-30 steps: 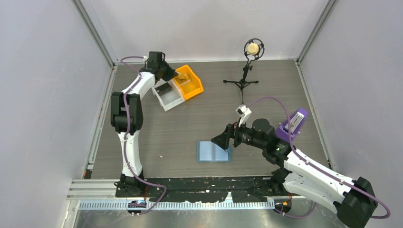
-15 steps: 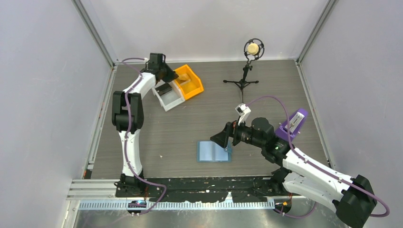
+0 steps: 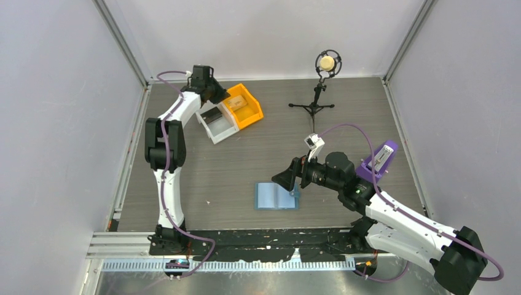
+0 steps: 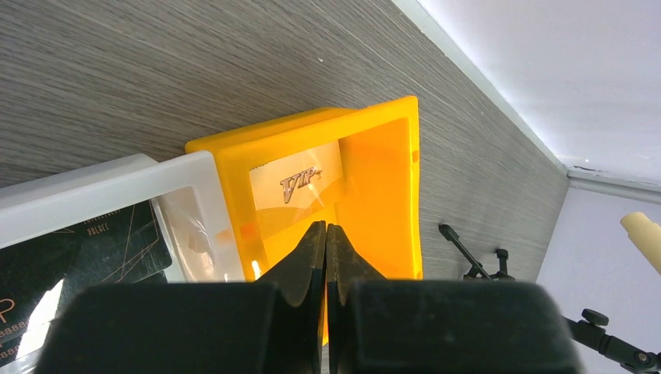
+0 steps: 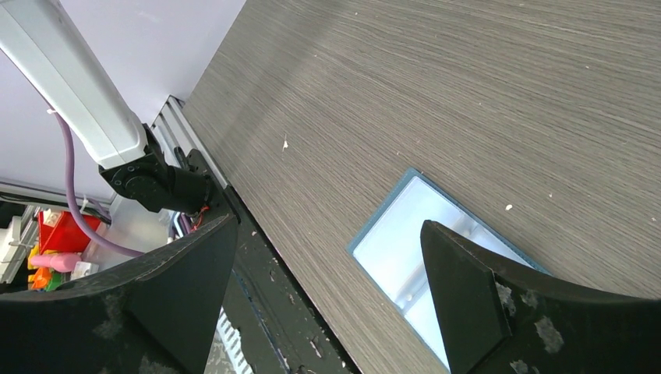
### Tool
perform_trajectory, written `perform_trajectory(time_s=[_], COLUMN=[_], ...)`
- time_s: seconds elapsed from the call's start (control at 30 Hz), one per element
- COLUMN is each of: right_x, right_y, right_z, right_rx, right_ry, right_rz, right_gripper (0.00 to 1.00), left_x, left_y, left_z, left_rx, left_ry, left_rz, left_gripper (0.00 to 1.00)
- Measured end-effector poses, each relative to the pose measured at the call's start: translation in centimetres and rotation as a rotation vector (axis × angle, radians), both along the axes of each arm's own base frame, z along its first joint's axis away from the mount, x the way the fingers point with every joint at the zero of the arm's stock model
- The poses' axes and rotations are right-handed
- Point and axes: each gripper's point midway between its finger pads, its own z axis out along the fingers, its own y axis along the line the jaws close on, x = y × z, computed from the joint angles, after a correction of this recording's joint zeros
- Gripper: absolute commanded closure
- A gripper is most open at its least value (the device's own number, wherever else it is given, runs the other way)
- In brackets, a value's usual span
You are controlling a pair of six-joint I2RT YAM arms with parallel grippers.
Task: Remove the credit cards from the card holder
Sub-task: Place the credit card in the storage box.
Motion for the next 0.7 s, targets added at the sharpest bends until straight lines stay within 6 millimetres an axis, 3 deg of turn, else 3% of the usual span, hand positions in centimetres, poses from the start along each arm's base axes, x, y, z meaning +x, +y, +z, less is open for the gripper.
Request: perform_trajectory(time_s=[0.23,0.4,0.5,0.57,0.7], right_x=[0.0,0.0,0.6,1.2,2.4], right_y=[0.0,0.0,-0.5,-1.2,-2.5], right_z=[0.0,0.0,-0.3,-0.5,-0.7], right_rx=[0.003,-0.001,-0.031,-0.069,-0.152], right_ry=[0.004,0.005,0.009,0.015,0.028], right_rz=[-0.001,-0.005,-0.042,-0.090,-0.178], right_gripper=[0.05,0.05,0.05,0.04,0.02], left_x=[0.0,-0.2,-1.3,-2.5,-5.7], left_y=[0.0,0.1,-0.1,-0.2,-0.5], left_z=[0.0,0.0,0.7,2.2,7.4], left_rx=[0.001,0.017,0.035,0.044,0.050], left_ry=[0.000,-0.005,-0.007,-0.019,-0.096], left_rz=[0.001,-0.016,-0.040,-0.060,-0.109], left_gripper=[1.00,0.90,0.86,0.85,0.79])
